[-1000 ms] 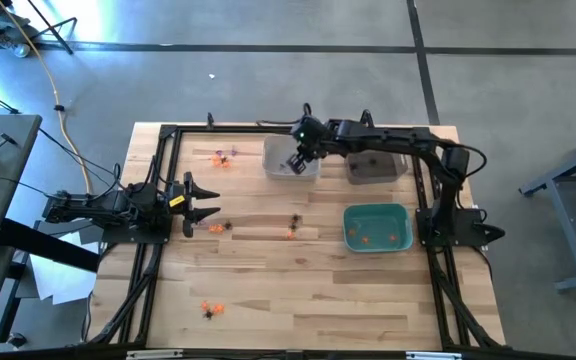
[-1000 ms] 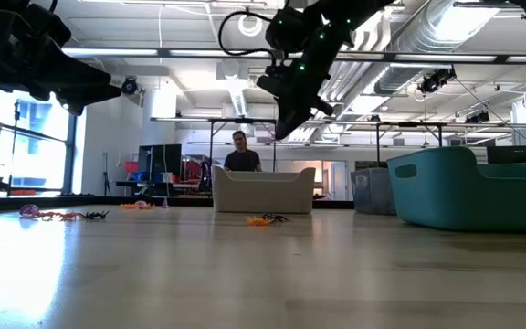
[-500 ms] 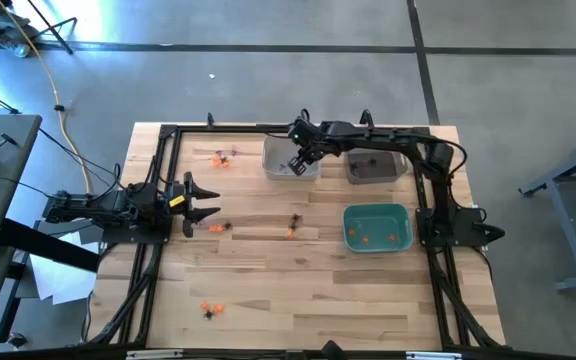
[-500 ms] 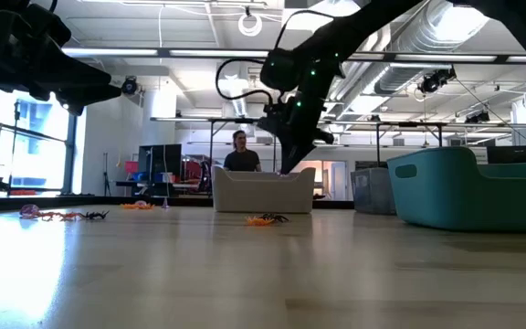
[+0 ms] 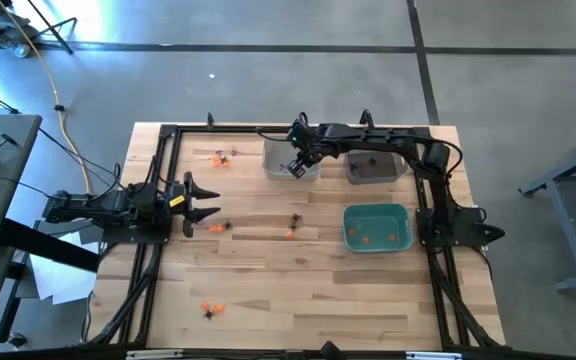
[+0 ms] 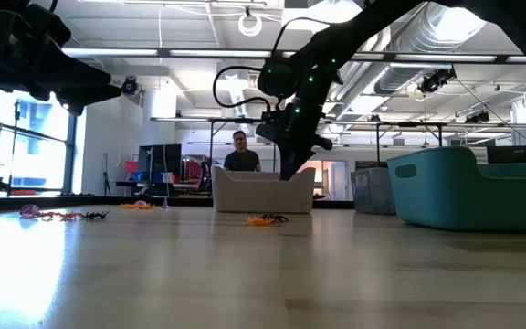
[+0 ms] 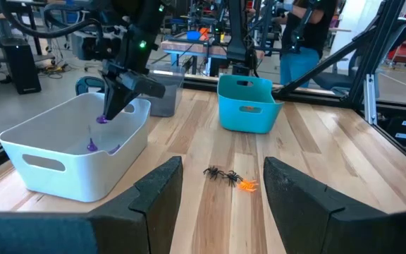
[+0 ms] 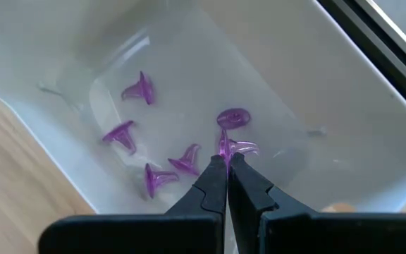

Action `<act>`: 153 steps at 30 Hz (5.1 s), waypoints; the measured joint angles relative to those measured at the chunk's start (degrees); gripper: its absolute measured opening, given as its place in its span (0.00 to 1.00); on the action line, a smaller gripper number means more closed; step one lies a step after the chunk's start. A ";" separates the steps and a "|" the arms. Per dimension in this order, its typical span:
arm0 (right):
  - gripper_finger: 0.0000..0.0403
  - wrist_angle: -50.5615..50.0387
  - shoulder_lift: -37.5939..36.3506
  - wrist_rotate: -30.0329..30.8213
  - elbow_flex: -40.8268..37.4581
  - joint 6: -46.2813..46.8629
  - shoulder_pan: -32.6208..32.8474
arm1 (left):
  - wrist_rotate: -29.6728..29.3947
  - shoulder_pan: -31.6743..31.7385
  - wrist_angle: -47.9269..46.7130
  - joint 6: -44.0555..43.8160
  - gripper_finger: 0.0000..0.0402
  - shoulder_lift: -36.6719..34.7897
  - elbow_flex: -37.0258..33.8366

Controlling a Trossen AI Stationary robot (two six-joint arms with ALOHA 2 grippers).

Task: Sort Halloween decoration
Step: Put the purple witch hat toy into the white bin, then put the black spider toy into the black bin

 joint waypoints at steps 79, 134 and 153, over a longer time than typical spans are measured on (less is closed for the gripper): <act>0.29 -6.41 4.77 7.28 -0.17 18.53 26.39 | 0.00 0.01 -0.01 0.00 0.46 0.00 0.01; 0.00 -16.82 -5.28 14.01 -0.31 17.37 25.33 | 0.00 0.00 0.03 0.00 0.46 -0.01 0.00; 0.00 -33.00 -13.64 15.41 -0.17 27.36 29.59 | 0.00 0.01 0.04 -0.01 0.46 -0.02 0.00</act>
